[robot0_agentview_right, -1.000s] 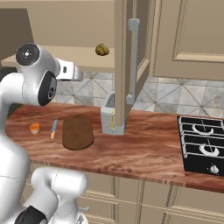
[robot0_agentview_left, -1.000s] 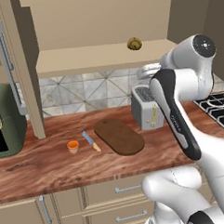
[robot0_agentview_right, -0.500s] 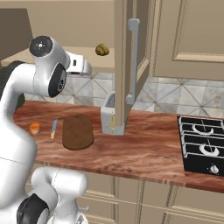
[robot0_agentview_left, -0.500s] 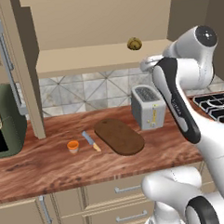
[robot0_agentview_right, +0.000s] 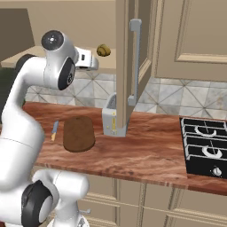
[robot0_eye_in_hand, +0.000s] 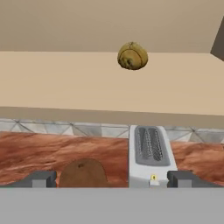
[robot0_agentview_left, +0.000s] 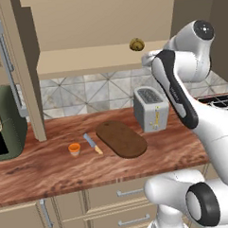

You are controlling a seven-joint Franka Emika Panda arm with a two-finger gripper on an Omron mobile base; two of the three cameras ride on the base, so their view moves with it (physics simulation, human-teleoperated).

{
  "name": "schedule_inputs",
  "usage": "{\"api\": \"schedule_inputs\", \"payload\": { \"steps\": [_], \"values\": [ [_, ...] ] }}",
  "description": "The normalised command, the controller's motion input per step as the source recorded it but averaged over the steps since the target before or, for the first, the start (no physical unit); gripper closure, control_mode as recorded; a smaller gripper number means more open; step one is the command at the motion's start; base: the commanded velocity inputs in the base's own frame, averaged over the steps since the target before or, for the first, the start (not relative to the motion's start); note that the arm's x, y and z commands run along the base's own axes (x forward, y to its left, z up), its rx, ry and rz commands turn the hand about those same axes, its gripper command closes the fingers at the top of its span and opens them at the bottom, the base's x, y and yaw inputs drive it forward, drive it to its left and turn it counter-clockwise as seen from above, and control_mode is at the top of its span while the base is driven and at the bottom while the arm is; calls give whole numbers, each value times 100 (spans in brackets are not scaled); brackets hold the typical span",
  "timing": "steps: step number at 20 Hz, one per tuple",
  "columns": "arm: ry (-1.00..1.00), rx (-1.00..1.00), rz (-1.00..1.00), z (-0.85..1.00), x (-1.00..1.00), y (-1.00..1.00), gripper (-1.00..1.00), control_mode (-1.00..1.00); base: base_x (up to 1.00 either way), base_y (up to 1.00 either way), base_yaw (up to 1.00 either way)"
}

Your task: Pick the bread, place it on the cutting board, pick the jam, place it on the counter, and close the cabinet.

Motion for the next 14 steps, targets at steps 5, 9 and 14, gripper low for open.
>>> {"api": "schedule_inputs", "payload": {
  "steps": [5,9,14],
  "values": [
    [0,0,0,7,37,-2,-100,-100,0,0,0],
    [0,0,0,6,38,-3,-100,-100,0,0,0],
    [0,0,0,3,38,-1,-100,-100,0,0,0]
  ]
}}
